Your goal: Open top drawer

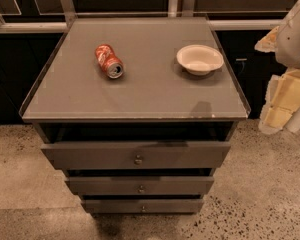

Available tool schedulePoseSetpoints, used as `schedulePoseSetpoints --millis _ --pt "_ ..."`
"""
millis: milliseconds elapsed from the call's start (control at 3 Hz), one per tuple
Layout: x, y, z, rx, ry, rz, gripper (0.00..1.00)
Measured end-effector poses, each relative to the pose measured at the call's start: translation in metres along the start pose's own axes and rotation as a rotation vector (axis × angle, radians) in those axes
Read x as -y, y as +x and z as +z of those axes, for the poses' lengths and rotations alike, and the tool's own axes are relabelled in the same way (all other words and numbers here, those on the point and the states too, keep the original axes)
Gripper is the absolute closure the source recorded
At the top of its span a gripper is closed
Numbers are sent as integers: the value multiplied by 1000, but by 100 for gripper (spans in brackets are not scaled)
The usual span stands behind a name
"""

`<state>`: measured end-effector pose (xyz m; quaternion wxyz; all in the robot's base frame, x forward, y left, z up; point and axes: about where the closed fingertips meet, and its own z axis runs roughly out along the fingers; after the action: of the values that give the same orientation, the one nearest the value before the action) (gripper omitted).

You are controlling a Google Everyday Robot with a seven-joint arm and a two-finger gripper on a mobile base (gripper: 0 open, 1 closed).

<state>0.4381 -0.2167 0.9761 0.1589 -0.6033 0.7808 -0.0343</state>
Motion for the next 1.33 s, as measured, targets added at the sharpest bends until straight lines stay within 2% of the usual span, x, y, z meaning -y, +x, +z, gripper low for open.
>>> schedulePoseSetpoints --millis 333,667,1000,1333 --pt "0 0 0 0 0 0 0" --pt "-5 3 1 36 26 12 0" --pt "-35 13 13 133 53 38 0" --pt "-72 37 56 255 54 113 0"
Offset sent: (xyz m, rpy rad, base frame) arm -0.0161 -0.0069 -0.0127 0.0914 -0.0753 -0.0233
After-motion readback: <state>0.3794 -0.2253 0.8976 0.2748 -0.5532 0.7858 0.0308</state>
